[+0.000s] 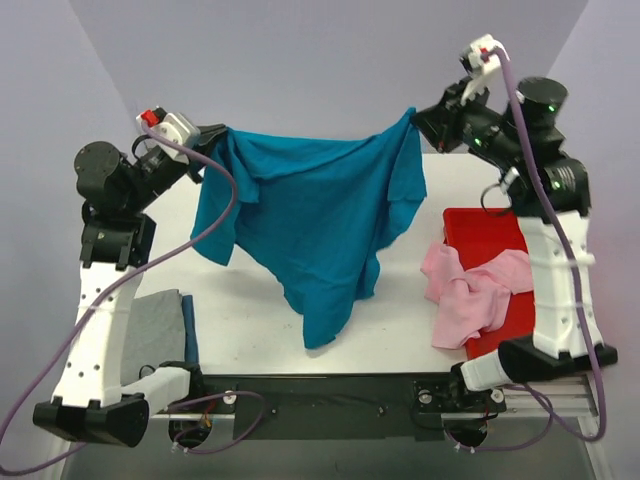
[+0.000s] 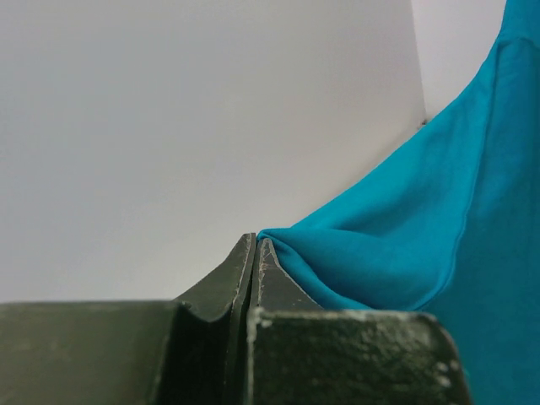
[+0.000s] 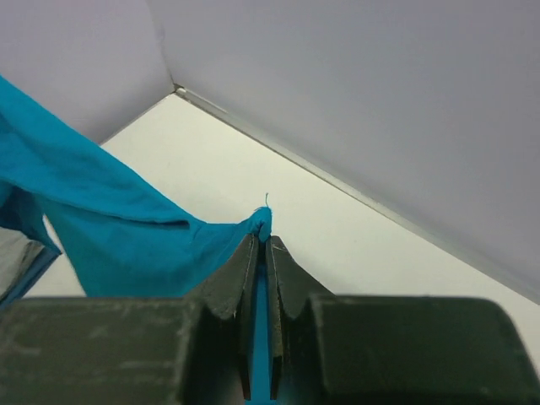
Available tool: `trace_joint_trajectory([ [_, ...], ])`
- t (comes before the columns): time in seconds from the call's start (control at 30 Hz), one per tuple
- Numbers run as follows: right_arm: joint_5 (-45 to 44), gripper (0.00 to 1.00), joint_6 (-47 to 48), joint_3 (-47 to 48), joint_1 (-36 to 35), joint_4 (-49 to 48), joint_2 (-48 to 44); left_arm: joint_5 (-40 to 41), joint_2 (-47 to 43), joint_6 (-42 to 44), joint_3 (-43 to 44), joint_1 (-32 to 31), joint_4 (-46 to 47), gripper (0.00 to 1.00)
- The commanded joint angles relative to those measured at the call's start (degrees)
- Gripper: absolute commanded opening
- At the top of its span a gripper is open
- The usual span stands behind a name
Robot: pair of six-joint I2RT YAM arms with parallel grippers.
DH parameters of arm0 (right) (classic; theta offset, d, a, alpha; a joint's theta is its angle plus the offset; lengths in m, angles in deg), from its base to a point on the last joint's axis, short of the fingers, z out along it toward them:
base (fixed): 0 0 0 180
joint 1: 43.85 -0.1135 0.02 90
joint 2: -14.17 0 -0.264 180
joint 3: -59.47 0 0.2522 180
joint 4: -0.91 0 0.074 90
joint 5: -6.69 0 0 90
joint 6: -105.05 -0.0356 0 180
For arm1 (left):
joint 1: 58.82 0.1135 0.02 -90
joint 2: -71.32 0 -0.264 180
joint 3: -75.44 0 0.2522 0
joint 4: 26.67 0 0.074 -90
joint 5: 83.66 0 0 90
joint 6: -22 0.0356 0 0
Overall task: Fold and stack the t-shirts
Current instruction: Flatten out the tshirt
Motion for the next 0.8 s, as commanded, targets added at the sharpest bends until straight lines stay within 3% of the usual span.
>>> trace_joint_trajectory([
  [0.0,-4.11,0.00,0.69,6.98,0.97,-10.01,9.62,7.15,6.28,-0.73,-1.68,0.53,17.64,0.00],
  [0.13,-5.09,0.00,-2.21,19.27,2.11,-14.51,23.92,10.85,14.10,1.64,1.56,0.79,26.98,0.00],
  [0.2,-5.61,0.00,-6.08,26.57,2.29,-16.71,27.55,10.69,17.28,2.17,4.90,1.14,29.81,0.00],
  [0.3,-5.97,0.00,-7.67,27.66,2.73,-21.53,27.49,9.46,20.79,3.66,11.65,1.40,30.87,0.00],
  [0.47,-7.55,0.00,-2.67,20.11,3.52,-22.70,19.59,8.14,22.03,4.19,14.76,3.60,33.24,0.00],
  [0.57,-3.35,0.00,1.55,15.36,3.44,-17.52,14.76,2.80,21.07,4.54,12.13,4.92,30.62,0.00],
  [0.67,1.84,0.00,4.80,5.35,2.91,-9.10,10.97,-4.66,20.28,6.72,8.18,5.89,24.22,0.00],
  [0.77,1.68,0.00,7.97,-11.12,-1.46,-5.82,4.05,-10.39,20.19,10.86,4.75,8.52,17.26,0.00],
])
